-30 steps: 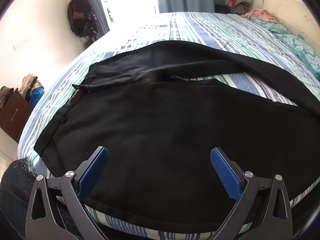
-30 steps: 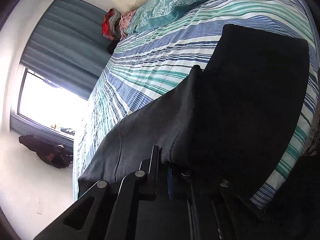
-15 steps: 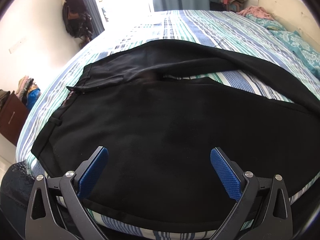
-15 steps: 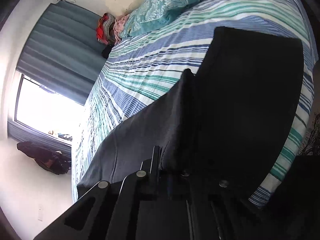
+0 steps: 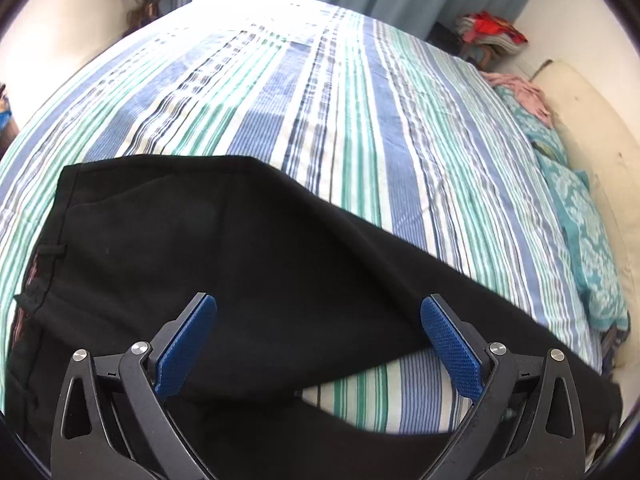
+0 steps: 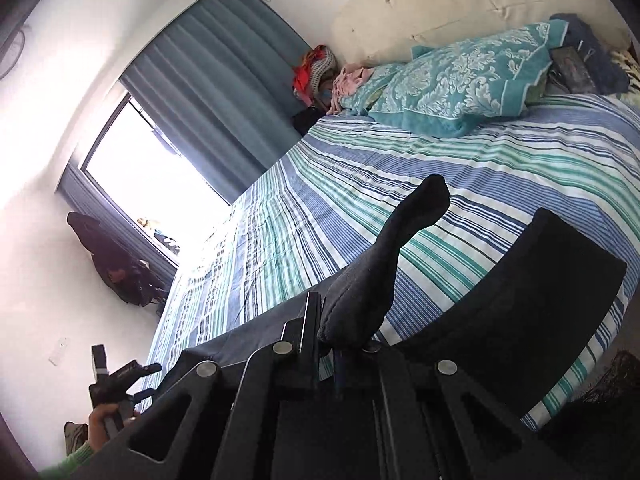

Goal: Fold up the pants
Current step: 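Grasp the trouser edge with the left tool while the right tool holds the leg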

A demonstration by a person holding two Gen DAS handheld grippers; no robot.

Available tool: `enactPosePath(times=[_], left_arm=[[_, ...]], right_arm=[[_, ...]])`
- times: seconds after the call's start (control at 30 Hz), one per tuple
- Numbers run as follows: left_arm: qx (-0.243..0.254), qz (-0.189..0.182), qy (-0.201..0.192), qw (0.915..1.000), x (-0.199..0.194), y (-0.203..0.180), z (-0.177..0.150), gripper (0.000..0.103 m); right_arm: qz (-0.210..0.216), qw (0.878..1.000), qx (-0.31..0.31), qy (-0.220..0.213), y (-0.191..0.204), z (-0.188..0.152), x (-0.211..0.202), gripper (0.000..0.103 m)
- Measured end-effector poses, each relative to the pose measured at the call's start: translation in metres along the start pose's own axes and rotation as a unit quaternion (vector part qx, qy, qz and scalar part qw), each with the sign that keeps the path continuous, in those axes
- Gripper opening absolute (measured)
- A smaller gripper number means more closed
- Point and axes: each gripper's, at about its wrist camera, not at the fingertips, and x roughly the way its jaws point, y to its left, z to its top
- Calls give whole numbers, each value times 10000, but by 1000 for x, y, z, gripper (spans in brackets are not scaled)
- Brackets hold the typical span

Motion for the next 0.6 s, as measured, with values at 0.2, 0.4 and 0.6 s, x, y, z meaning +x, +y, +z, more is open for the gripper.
enactPosePath(times=[0.2, 0.4, 0.6], left_arm=[[-959, 31, 456, 9943, 58, 19, 33, 102], [-1484, -247, 721, 9860, 78, 38, 32, 3], [-990, -660, -411, 9920, -39, 29, 19, 5]], right_arm=[[227, 9997, -114, -23, 8, 12, -19, 5], [401, 9992, -29, -1, 5, 23, -35, 5], [232, 9994, -143, 230, -17, 54, -6, 5]])
